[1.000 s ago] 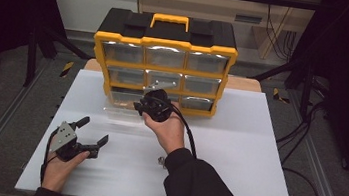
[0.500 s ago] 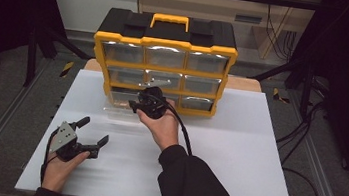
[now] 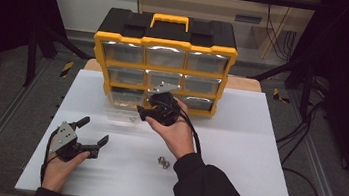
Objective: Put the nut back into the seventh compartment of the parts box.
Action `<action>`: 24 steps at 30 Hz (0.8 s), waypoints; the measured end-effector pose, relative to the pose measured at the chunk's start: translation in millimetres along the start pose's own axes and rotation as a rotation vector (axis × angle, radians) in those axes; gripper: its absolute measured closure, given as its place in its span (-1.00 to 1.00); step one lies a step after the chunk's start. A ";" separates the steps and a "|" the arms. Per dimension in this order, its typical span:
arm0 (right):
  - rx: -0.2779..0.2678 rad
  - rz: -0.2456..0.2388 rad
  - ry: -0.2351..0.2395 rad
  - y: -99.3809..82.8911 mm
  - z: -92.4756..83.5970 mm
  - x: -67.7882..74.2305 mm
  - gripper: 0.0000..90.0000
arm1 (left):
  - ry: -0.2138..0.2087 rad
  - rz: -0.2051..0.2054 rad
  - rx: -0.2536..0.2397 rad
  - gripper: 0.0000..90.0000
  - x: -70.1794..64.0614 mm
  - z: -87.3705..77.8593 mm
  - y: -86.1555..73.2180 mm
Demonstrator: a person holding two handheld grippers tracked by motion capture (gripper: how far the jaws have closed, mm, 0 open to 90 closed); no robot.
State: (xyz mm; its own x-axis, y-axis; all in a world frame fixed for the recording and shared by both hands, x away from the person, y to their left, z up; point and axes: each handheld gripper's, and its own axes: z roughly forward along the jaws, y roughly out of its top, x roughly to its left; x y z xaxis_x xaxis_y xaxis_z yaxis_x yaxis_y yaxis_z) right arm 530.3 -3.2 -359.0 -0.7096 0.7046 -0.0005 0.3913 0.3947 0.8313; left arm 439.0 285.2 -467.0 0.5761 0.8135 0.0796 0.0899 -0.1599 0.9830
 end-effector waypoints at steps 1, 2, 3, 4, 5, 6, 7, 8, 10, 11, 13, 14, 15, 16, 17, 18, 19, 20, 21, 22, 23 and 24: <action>0.007 0.000 -0.008 -2.2 -3.2 0.4 -0.28 | 0.000 0.000 0.000 -0.89 0.0 0.0 0.0; 0.005 -0.009 -0.013 -4.8 -6.2 0.0 -0.31 | 0.001 0.000 0.000 -0.89 0.0 -0.1 0.0; 0.010 -0.011 -0.016 -7.2 -9.1 -0.2 -0.34 | 0.002 0.001 0.000 -0.89 0.0 -0.1 0.0; 0.013 -0.009 -0.018 -9.8 -12.0 -0.4 -0.37 | 0.002 0.001 0.000 -0.89 0.0 -0.1 0.0; 0.016 -0.009 -0.021 -12.4 -14.4 -0.7 -0.42 | 0.002 0.002 0.000 -0.89 0.0 -0.1 0.0; 0.021 -0.008 -0.026 -14.9 -16.7 -1.0 -0.49 | 0.002 0.003 0.000 -0.89 -0.1 -0.1 -0.1; 0.023 -0.009 -0.029 -17.4 -18.7 -1.4 -0.53 | 0.002 0.003 0.000 -0.89 -0.2 0.1 -0.1; 0.030 -0.014 -0.031 -19.7 -20.5 -2.0 -0.58 | 0.002 0.004 0.000 -0.89 -0.3 0.2 -0.1; 0.043 -0.010 -0.044 -23.9 -24.7 -1.5 -0.65 | 0.001 0.005 -0.001 -0.89 -0.4 0.1 -0.1; 0.046 -0.020 -0.050 -26.3 -26.7 -2.0 -0.68 | 0.001 0.006 -0.002 -0.89 -0.3 0.0 -0.1; 0.061 -0.022 -0.051 -31.3 -30.1 -2.2 -0.73 | 0.001 0.005 -0.002 -0.89 0.0 0.1 -0.2; 0.068 -0.022 -0.047 -34.0 -31.8 -2.1 -0.74 | 0.001 0.005 -0.001 -0.89 0.1 0.1 -0.3; 0.078 -0.023 -0.049 -36.7 -33.9 -1.9 -0.74 | 0.001 0.005 -0.002 -0.89 0.1 0.1 -0.4; 0.081 -0.028 -0.049 -39.8 -35.4 -2.0 -0.75 | 0.001 0.006 -0.002 -0.89 0.1 0.1 -0.4; 0.087 -0.023 -0.045 -42.6 -36.6 -1.3 -0.76 | 0.002 0.007 -0.002 -0.90 0.1 0.0 -0.4; 0.095 -0.022 -0.044 -46.3 -38.3 -0.7 -0.76 | 0.002 0.007 -0.001 -0.90 0.1 -0.1 -0.4; 0.099 -0.029 -0.042 -48.8 -38.9 -0.7 -0.76 | 0.002 0.008 -0.002 -0.90 0.1 -0.1 -0.3; 0.109 -0.035 -0.042 -51.6 -39.7 -0.4 -0.75 | 0.002 0.008 -0.002 -0.90 0.0 -0.2 -0.3; 0.117 -0.036 -0.041 -54.5 -40.1 0.2 -0.75 | 0.001 0.009 -0.002 -0.90 -0.1 -0.2 -0.3; 0.123 -0.035 -0.043 -57.2 -40.3 0.6 -0.75 | 0.001 0.010 -0.002 -0.90 -0.2 -0.1 -0.3; 0.128 -0.040 -0.041 -59.7 -40.5 0.8 -0.75 | 0.000 0.011 -0.002 -0.90 -0.2 -0.1 -0.3; 0.134 -0.044 -0.043 -62.0 -40.6 0.7 -0.74 | 0.000 0.011 -0.002 -0.90 -0.3 0.0 -0.3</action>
State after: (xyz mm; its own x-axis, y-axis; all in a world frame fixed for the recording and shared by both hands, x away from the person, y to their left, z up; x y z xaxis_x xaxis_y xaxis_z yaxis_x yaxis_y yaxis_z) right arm 481.8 -51.1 -387.9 -0.7028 0.7087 -0.0616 0.4373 0.4987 0.7484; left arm 438.8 285.0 -467.3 0.5771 0.8116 0.0905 0.0820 -0.1678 0.9824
